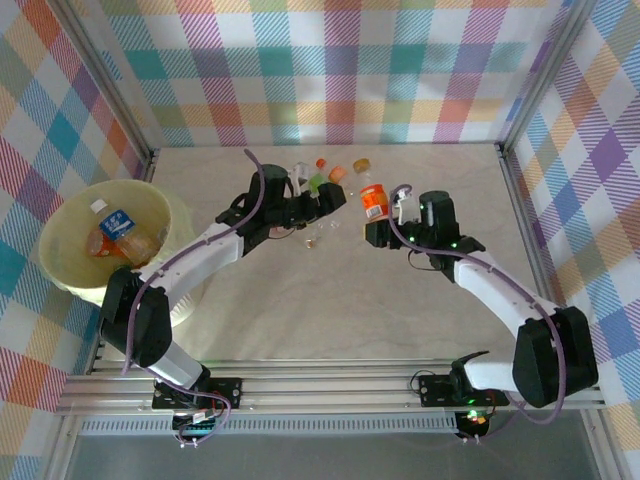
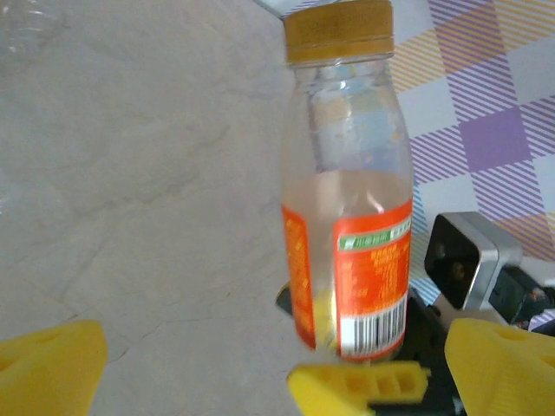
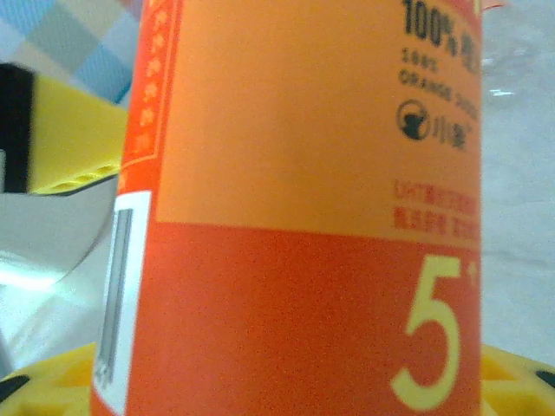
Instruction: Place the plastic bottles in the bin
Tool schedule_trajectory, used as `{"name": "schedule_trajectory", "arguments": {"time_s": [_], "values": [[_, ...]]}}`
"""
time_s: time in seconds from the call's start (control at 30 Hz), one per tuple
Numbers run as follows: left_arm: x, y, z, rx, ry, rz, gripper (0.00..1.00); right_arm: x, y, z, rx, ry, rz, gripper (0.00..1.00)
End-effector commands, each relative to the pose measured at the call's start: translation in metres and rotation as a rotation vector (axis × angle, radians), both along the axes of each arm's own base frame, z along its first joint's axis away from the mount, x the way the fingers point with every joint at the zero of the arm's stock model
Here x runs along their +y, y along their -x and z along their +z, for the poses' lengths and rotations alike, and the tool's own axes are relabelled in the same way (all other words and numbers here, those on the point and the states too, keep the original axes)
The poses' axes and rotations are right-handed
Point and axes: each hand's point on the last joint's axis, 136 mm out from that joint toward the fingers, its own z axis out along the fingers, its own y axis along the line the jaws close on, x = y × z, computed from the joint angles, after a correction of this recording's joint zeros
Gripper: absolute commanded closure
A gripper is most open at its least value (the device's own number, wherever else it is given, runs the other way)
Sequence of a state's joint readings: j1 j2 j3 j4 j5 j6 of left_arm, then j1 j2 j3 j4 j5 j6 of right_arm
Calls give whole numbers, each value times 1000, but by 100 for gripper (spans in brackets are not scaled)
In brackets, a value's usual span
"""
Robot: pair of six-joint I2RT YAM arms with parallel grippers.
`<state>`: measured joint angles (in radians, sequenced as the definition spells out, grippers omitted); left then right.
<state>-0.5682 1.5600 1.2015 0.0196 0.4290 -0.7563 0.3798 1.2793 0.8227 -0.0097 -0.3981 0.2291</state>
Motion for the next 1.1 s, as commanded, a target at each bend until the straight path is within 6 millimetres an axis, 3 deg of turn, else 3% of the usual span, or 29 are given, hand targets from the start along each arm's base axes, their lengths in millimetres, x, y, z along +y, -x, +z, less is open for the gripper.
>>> {"name": "schedule_trajectory", "arguments": {"time_s": [0.0,0.37,0.73,1.07], "values": [[-10,-5,23,-65,56,-10,0,25,17,23,-49,-78,120,57],[-18,-10,19,-44,93,-7,4,67,27,36,-65,-87,272,56],[-15,-7,18,-57,115,-4,42,90,34,43,22,-246,322,55],[-8,-4,17,-75,91,17,49,92,31,41,43,-242,320,50]]}}
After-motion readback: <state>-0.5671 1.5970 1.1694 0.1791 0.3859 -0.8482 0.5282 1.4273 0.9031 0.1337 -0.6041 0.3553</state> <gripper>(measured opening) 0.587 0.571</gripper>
